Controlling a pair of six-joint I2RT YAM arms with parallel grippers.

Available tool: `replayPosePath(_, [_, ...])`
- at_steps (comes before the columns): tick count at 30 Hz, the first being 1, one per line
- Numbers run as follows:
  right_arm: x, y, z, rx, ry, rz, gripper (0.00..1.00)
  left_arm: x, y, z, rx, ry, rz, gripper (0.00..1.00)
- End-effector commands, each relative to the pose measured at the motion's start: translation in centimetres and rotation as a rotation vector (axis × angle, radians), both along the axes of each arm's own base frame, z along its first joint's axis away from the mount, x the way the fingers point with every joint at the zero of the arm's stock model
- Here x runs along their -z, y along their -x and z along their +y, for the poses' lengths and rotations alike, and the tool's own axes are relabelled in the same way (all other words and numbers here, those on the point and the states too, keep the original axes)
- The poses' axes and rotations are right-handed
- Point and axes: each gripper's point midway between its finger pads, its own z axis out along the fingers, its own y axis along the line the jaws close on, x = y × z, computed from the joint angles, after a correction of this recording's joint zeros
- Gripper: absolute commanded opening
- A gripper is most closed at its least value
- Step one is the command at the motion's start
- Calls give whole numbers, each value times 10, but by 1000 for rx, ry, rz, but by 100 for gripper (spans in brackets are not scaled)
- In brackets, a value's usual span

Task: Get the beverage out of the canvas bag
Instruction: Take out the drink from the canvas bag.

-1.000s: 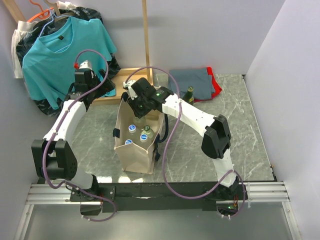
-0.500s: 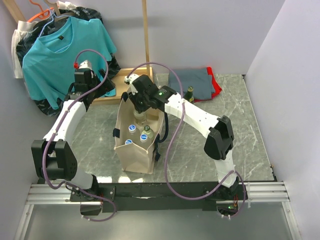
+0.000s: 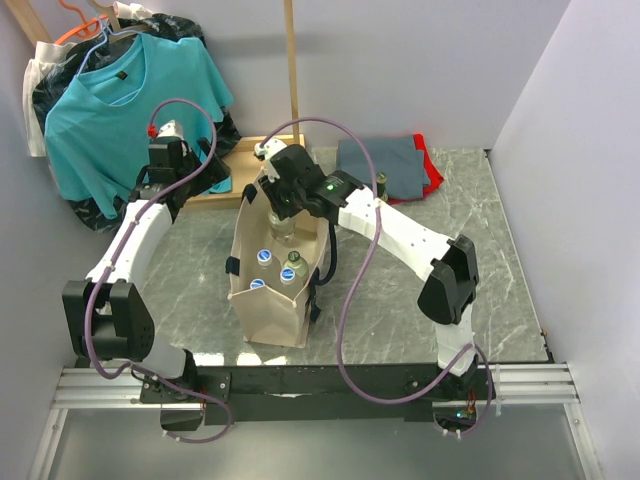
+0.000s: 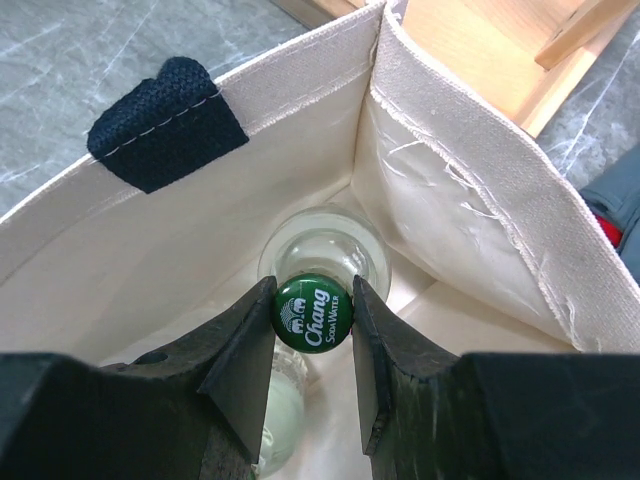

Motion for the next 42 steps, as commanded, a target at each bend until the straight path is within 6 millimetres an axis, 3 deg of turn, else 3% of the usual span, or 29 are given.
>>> replayPosePath(1, [-115,-4,-4,26,-234,-213,0,-26,5,-6,21,20,-74,96])
replayPosePath(42, [-199,37,-39,-21,-347,-308,0,-24,7,-9,20,49,-75,96])
